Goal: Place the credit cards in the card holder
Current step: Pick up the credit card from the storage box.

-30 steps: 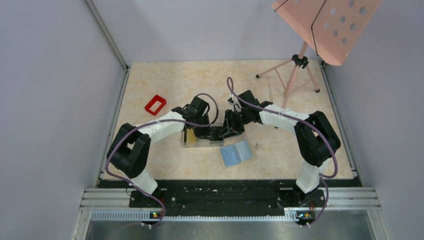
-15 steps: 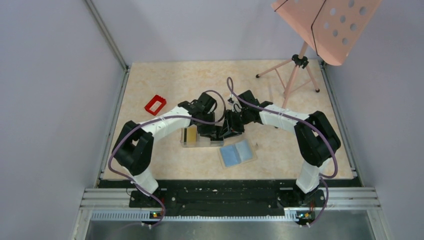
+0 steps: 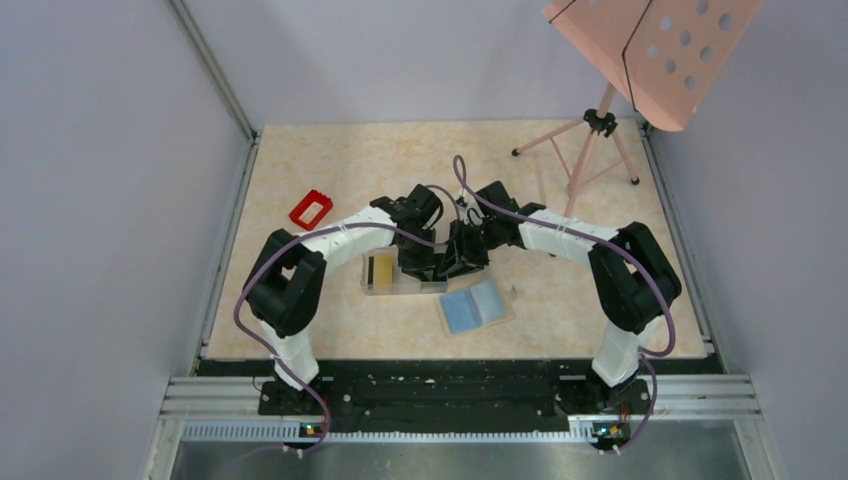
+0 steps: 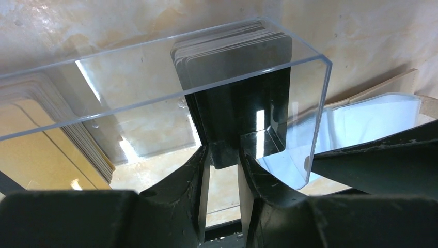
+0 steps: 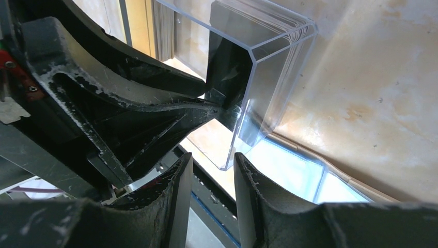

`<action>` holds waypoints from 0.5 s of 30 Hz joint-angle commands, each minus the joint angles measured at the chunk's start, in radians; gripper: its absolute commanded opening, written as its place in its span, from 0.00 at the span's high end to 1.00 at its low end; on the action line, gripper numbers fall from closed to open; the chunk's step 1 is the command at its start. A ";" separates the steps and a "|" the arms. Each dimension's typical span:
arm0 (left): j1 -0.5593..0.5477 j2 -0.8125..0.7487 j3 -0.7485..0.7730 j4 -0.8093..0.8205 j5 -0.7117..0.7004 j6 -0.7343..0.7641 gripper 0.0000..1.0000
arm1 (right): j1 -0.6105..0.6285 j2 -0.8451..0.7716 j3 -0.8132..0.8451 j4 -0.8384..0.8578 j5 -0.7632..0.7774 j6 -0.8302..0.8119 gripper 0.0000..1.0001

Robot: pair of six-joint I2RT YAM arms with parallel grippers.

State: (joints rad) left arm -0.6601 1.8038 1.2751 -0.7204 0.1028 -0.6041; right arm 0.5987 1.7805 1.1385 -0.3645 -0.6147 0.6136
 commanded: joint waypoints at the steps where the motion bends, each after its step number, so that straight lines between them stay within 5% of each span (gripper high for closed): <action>1: -0.026 0.037 0.083 -0.004 0.018 0.029 0.69 | -0.001 0.000 0.006 0.007 -0.028 -0.012 0.65; 5: -0.039 0.043 0.111 -0.030 -0.009 0.043 0.70 | -0.002 0.001 0.008 0.006 -0.029 -0.014 0.65; 15: -0.042 -0.014 0.111 -0.022 -0.011 0.034 0.97 | -0.002 0.003 0.011 -0.001 -0.032 -0.018 0.66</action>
State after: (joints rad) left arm -0.6823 1.8484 1.3430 -0.8051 0.0463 -0.5591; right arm 0.5972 1.7805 1.1385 -0.3798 -0.6155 0.6056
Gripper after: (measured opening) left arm 0.065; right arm 0.348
